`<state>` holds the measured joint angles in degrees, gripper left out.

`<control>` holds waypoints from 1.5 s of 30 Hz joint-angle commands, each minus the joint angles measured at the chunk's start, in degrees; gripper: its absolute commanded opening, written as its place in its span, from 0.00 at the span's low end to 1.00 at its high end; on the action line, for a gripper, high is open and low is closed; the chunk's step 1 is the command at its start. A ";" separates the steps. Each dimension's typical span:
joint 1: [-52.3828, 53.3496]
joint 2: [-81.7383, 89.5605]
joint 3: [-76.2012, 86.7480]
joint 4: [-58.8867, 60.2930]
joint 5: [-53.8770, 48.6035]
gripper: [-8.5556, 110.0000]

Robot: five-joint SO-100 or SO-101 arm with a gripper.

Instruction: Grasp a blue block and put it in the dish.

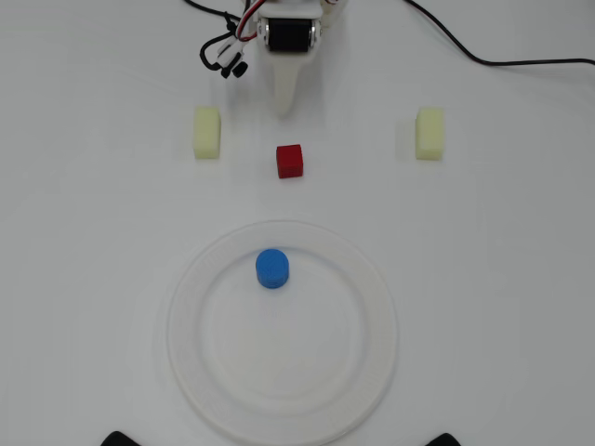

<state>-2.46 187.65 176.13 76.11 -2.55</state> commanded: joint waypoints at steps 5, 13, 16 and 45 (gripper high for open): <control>-0.62 9.84 5.19 2.55 -0.62 0.07; -0.26 9.84 5.27 2.64 0.44 0.07; -0.26 9.84 5.27 2.64 0.26 0.07; -0.26 9.84 5.27 2.64 0.26 0.07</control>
